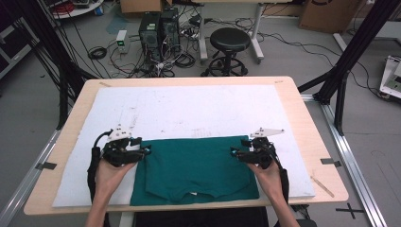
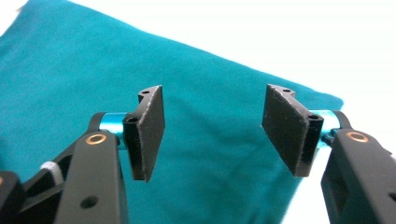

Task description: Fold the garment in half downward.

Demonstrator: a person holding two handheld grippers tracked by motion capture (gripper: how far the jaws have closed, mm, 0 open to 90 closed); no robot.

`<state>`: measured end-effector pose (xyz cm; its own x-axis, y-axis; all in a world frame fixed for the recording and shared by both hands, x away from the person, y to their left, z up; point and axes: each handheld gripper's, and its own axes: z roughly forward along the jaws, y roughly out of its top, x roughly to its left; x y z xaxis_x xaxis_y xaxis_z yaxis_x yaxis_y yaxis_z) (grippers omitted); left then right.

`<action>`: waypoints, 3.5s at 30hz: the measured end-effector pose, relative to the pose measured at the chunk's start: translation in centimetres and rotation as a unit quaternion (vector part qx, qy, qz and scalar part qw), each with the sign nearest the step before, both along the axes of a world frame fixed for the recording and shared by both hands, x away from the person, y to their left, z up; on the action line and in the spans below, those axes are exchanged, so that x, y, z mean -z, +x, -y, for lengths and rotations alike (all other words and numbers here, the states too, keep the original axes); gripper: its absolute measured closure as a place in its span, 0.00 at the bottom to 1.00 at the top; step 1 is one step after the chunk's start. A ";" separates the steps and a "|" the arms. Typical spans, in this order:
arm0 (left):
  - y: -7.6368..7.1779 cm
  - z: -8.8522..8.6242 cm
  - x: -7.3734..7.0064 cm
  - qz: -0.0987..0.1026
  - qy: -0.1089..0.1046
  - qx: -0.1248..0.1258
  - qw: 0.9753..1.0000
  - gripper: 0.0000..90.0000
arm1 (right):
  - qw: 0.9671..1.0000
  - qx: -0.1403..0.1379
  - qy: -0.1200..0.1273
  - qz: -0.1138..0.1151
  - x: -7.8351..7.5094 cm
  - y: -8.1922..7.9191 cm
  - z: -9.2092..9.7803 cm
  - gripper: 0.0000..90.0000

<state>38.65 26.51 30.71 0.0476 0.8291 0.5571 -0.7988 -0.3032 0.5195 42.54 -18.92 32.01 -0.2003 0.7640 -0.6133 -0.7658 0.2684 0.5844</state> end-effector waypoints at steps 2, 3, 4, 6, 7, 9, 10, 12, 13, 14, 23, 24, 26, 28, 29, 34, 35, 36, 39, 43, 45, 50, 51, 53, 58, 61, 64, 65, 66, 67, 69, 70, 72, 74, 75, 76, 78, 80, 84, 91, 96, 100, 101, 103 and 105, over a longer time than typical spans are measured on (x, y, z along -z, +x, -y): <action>0.5 -0.8 -1.2 -0.012 -0.019 0.006 1.000 0.53 | 1.000 -0.007 0.013 0.001 -0.6 0.1 0.4 0.44; 0.7 -1.2 -1.7 -0.016 -0.025 0.007 1.000 0.54 | 1.000 -0.006 0.018 -0.001 -0.8 0.2 0.6 0.44; 1.0 -1.6 -2.2 -0.022 -0.032 0.014 0.999 0.54 | 1.000 -0.006 0.022 -0.004 -1.0 0.3 0.7 0.44; 1.6 -2.0 -3.0 -0.035 -0.035 0.022 0.999 0.54 | 1.000 -0.001 0.024 -0.007 -1.1 0.5 0.7 0.44; 1.8 -2.1 -3.2 -0.037 -0.038 0.027 0.998 0.54 | 1.000 0.000 0.023 -0.008 -1.1 0.5 0.6 0.44; 2.2 -2.0 -3.4 -0.044 -0.037 0.023 0.998 0.54 | 1.000 0.004 0.022 -0.007 -1.2 0.6 0.5 0.43; 2.3 -1.9 -3.4 -0.044 -0.035 0.010 0.998 0.54 | 1.000 0.005 0.022 -0.009 -1.2 0.6 0.5 0.43; 2.6 -1.5 -3.5 -0.044 -0.036 -0.004 0.998 0.55 | 1.000 0.006 0.024 -0.010 -1.3 0.7 0.5 0.42; 2.7 -1.4 -3.6 -0.047 -0.039 -0.012 0.998 0.56 | 1.000 0.007 0.027 -0.010 -1.4 0.7 0.5 0.42; 2.9 -1.3 -3.6 -0.049 -0.040 -0.019 0.998 0.56 | 0.999 0.007 0.029 -0.012 -1.5 0.8 0.6 0.42; 4.1 -1.1 -3.8 -0.067 -0.021 -0.033 0.997 0.65 | 0.998 -0.023 0.062 -0.021 -2.4 0.7 2.4 0.41; 4.2 -1.0 -3.7 -0.066 -0.020 -0.034 0.997 0.68 | 0.997 -0.026 0.069 -0.023 -2.6 0.7 2.7 0.40; 4.3 -0.8 -3.7 -0.063 -0.014 -0.035 0.997 0.72 | 0.996 -0.034 0.078 -0.031 -3.0 0.9 3.3 0.40; 4.3 -0.8 -3.6 -0.063 -0.009 -0.033 0.997 0.76 | 0.994 -0.042 0.085 -0.045 -3.6 1.0 3.8 0.39; 4.3 -0.7 -3.6 -0.061 -0.007 -0.033 0.998 0.79 | 0.994 -0.043 0.088 -0.047 -3.8 1.1 3.9 0.39; 4.4 -0.3 -3.3 -0.049 -0.002 -0.044 0.998 0.88 | 0.994 -0.043 0.081 -0.067 -5.3 1.2 4.0 0.40; 4.4 -0.3 -3.3 -0.048 -0.002 -0.044 0.998 0.88 | 0.993 -0.046 0.077 -0.073 -5.5 1.3 3.9 0.40; 4.4 -0.4 -3.3 -0.047 -0.002 -0.043 0.998 0.89 | 0.993 -0.049 0.072 -0.076 -5.8 1.5 3.8 0.41; 4.5 -0.6 -3.3 -0.048 -0.001 -0.034 0.998 0.90 | 0.993 -0.038 0.065 -0.089 -6.2 2.1 3.5 0.41; 4.5 -0.6 -3.3 -0.048 -0.001 -0.031 0.998 0.90 | 0.994 -0.014 0.062 -0.094 -6.3 2.4 2.9 0.42; 4.6 -0.6 -3.2 -0.046 -0.001 -0.031 0.998 0.90 | 0.995 -0.010 0.054 -0.089 -6.2 2.4 2.7 0.47; 4.7 -0.7 -3.2 -0.044 -0.003 -0.025 0.999 0.91 | 0.996 0.019 0.035 -0.075 -5.7 2.3 1.7 0.65; 4.7 -0.7 -3.2 -0.043 -0.003 -0.025 0.999 0.91 | 0.997 0.030 0.029 -0.068 -5.6 2.3 1.5 0.73; 4.6 -0.6 -3.1 -0.041 -0.004 -0.032 0.999 0.91 | 0.997 0.042 0.023 -0.060 -5.5 2.3 1.1 0.82; 4.5 -0.2 -3.5 -0.038 -0.014 -0.044 0.998 0.92 | 0.997 0.022 0.031 -0.065 -6.0 2.5 1.4 0.89; 4.3 0.2 -4.0 -0.040 -0.018 -0.059 0.997 0.92 | 0.997 0.018 0.041 -0.064 -6.2 2.5 1.5 0.89; 4.3 0.8 -4.8 -0.037 -0.025 -0.067 0.997 0.92 | 0.997 0.025 0.049 -0.055 -6.4 2.6 1.4 0.89; 4.3 0.9 -5.1 -0.036 -0.027 -0.067 0.997 0.92 | 0.997 0.024 0.053 -0.056 -6.6 2.6 1.5 0.89; 4.3 1.0 -5.4 -0.037 -0.027 -0.063 0.997 0.92 | 0.996 0.024 0.058 -0.056 -6.8 2.6 1.7 0.89; 4.4 1.1 -5.7 -0.037 -0.031 -0.058 0.997 0.92 | 0.996 0.023 0.064 -0.058 -6.9 2.6 1.7 0.89; 4.3 1.3 -6.4 -0.041 -0.034 -0.057 0.997 0.92 | 0.996 0.026 0.071 -0.057 -7.5 2.6 1.9 0.89; 4.3 1.5 -6.8 -0.041 -0.038 -0.059 0.997 0.92 | 0.995 0.028 0.073 -0.059 -7.7 2.5 1.8 0.89; 4.3 1.8 -7.7 -0.042 -0.041 -0.064 0.996 0.92 | 0.994 0.037 0.083 -0.056 -8.4 2.4 1.7 0.88; 4.3 2.1 -8.5 -0.041 -0.048 -0.068 0.996 0.92 | 0.994 0.047 0.090 -0.049 -9.1 2.4 1.5 0.88; 4.3 2.2 -8.9 -0.041 -0.049 -0.070 0.995 0.92 | 0.993 0.049 0.093 -0.047 -9.5 2.4 1.5 0.88; 4.3 2.4 -9.2 -0.040 -0.051 -0.071 0.995 0.92 | 0.993 0.048 0.099 -0.046 -9.8 2.4 1.5 0.88; 4.4 2.5 -9.8 -0.033 -0.053 -0.069 0.996 0.92 | 0.992 0.047 0.108 -0.048 -10.5 2.4 1.6 0.88; 4.5 2.4 -10.2 -0.037 -0.055 -0.058 0.996 0.92 | 0.991 0.048 0.113 -0.047 -11.1 2.4 1.6 0.88; 4.5 2.7 -11.0 -0.033 -0.059 -0.062 0.996 0.92 | 0.991 0.043 0.119 -0.049 -11.8 2.5 1.8 0.88; 4.5 2.9 -11.8 -0.035 -0.060 -0.063 0.996 0.92 | 0.990 0.027 0.124 -0.055 -12.5 2.7 2.2 0.88; 4.6 2.8 -11.8 -0.036 -0.062 -0.058 0.996 0.92 | 0.990 0.042 0.123 -0.056 -13.1 2.5 2.0 0.88; 4.6 2.7 -11.8 -0.037 -0.061 -0.055 0.996 0.92 | 0.990 0.030 0.125 -0.063 -13.0 2.6 2.1 0.87; 4.6 2.7 -11.8 -0.038 -0.061 -0.054 0.996 0.92 | 0.990 0.032 0.126 -0.061 -13.0 2.6 2.1 0.85; 4.6 2.7 -11.8 -0.035 -0.066 -0.060 0.995 0.88 | 0.989 0.041 0.127 -0.055 -12.9 2.5 2.0 0.74; 4.4 2.7 -11.7 -0.031 -0.074 -0.070 0.994 0.76 | 0.988 0.047 0.137 -0.054 -12.8 2.4 1.8 0.57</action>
